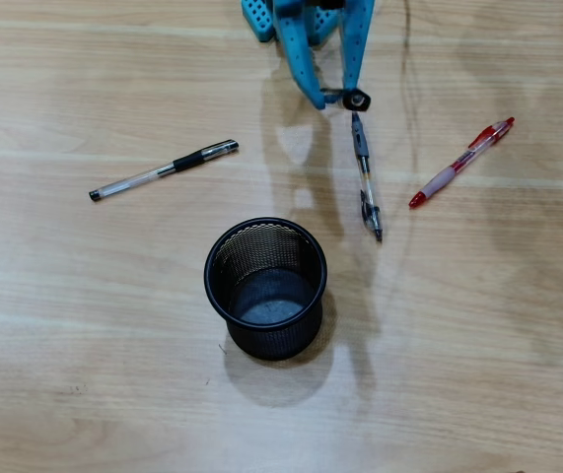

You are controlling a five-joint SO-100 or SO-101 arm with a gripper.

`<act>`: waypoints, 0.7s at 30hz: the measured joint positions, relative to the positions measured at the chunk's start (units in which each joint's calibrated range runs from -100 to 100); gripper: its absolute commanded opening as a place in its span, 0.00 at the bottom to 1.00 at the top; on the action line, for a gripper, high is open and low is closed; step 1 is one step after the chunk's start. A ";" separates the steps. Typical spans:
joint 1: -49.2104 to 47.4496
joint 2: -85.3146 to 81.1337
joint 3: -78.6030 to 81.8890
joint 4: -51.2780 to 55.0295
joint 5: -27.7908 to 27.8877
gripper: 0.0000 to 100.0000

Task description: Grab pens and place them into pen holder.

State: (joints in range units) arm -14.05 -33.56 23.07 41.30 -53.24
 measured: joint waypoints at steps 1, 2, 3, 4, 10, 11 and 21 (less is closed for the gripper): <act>0.29 0.00 0.00 -0.95 0.00 0.02; 0.86 0.00 0.00 -2.93 0.00 0.02; 1.43 0.00 0.27 -5.52 0.00 0.02; 2.67 0.08 2.13 -11.05 0.00 0.02; 5.81 8.58 12.16 -36.69 -0.05 0.02; 6.10 9.18 12.60 -39.88 -0.05 0.02; 8.58 27.10 11.36 -53.86 -1.92 0.02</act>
State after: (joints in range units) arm -5.48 -6.46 34.43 -12.56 -55.16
